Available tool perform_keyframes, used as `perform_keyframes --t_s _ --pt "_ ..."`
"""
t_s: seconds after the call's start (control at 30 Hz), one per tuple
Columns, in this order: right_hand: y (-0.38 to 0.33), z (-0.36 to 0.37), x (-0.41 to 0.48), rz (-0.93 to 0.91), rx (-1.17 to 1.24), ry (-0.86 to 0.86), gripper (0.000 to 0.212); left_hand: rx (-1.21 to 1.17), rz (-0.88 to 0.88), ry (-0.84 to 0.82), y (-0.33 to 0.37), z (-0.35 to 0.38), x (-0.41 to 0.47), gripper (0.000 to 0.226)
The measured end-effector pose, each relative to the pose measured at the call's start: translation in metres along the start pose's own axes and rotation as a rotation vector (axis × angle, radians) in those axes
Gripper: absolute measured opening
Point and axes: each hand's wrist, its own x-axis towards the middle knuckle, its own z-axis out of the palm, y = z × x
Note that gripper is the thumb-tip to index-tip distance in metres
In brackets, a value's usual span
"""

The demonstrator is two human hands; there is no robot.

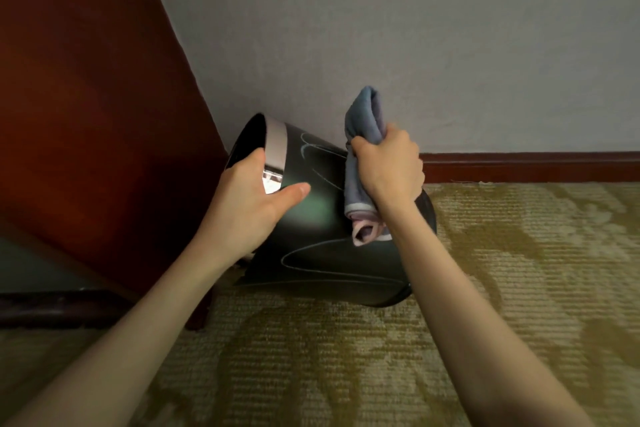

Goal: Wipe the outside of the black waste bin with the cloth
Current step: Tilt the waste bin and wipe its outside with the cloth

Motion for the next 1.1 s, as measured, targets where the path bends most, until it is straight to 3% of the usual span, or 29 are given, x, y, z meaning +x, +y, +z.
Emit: perform_keyframes --t_s 0.17,0.37,0.6,0.73,0.93,1.1 --pt "0.002 0.009 -0.068 -0.121 0.197 0.249 0.028 0.035 -0.012 0.013 0.001 -0.004 0.01 0.048" --pt "0.006 0.011 -0.094 -0.185 0.316 0.259 0.026 0.048 -0.014 -0.023 0.002 -0.006 0.009 0.049" --pt "0.002 -0.004 -0.048 -0.015 0.227 0.154 0.03 0.182 0.03 0.008 0.011 0.003 0.012 0.04" --pt "0.008 -0.012 -0.002 0.094 0.163 0.003 0.023 0.178 0.056 -0.002 0.019 0.013 0.005 0.037" --pt "0.02 -0.008 0.061 0.162 0.022 -0.264 0.034 0.218 0.125 -0.013 0.025 0.023 0.001 0.034" --pt "0.019 0.005 0.074 0.14 -0.061 -0.339 0.044 0.225 0.119 -0.003 0.019 0.017 0.003 0.035"
